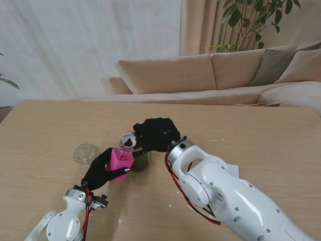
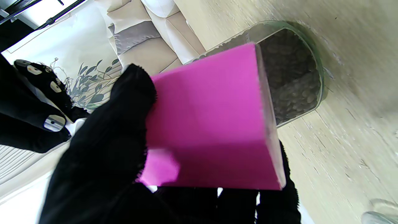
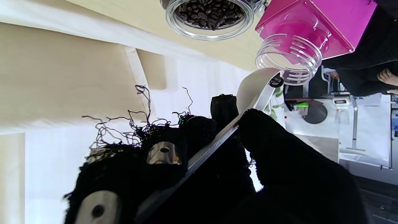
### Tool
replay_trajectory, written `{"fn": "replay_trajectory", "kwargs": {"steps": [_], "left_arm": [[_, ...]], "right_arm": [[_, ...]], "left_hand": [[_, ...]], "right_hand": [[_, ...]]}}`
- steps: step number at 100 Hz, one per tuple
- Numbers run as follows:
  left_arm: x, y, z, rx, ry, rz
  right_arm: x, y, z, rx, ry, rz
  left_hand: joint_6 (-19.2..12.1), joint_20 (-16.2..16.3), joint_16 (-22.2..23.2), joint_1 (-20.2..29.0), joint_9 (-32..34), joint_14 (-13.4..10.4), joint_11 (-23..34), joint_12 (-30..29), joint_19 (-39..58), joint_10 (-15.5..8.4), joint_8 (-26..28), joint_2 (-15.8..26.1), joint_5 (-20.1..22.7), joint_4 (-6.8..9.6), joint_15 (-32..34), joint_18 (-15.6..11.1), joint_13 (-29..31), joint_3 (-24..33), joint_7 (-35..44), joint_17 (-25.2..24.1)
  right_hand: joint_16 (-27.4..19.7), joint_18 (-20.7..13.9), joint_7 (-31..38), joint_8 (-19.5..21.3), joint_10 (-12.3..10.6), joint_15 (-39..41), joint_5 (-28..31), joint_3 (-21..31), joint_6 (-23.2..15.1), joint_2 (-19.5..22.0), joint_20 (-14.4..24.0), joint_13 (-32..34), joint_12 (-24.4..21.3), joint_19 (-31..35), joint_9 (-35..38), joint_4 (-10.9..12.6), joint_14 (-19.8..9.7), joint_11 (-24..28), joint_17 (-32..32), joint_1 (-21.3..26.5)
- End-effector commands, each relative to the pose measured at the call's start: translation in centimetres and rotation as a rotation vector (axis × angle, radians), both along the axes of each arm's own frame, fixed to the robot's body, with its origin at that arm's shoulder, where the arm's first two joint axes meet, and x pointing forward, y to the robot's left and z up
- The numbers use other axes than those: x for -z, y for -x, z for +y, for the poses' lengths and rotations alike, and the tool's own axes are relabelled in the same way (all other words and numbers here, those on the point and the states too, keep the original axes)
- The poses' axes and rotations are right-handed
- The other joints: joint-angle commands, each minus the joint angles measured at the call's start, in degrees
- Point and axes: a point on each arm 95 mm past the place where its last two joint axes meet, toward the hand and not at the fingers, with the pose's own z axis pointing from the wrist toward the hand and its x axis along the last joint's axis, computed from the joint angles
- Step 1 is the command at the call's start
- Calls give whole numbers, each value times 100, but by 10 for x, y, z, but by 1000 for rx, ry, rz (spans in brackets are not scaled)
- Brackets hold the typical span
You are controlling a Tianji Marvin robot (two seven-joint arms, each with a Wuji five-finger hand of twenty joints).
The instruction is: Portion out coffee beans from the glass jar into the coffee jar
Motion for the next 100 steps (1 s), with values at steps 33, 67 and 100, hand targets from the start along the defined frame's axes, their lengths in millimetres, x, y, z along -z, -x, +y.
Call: {"fn": "replay_trajectory", "kwargs": {"steps": [33, 67, 100], "left_arm": [[-2, 0, -6, 17, 33, 17], [-3, -1, -6, 20, 40, 21], [-3, -1, -7, 22, 60, 23]], "right_arm": [[8, 6, 5, -21, 105, -105], [10, 8, 8, -34, 141, -189], [9, 10, 10, -33, 159, -245]], "left_hand": [[-659, 70, 87, 864, 181, -43, 623, 186, 85, -446, 278, 879, 250, 250, 52, 12, -140, 639, 715, -31], [-661, 65, 85, 863, 174, -46, 625, 182, 82, -445, 277, 882, 246, 251, 50, 7, -143, 644, 714, -28], [-662, 61, 85, 870, 177, -47, 625, 183, 87, -451, 277, 883, 246, 250, 54, 17, -138, 638, 720, -12]], "right_hand": [[52, -703, 107, 47, 153, 271, -50, 63, -96, 126, 43, 125, 52, 1783, 57, 165, -42, 99, 277, 197], [49, -728, 102, 54, 133, 255, -54, 64, -115, 120, 28, 140, 53, 1783, 70, 170, -73, 91, 277, 189], [48, -770, 98, 59, 115, 244, -46, 69, -131, 124, 6, 157, 56, 1783, 80, 170, -93, 80, 276, 174]]}}
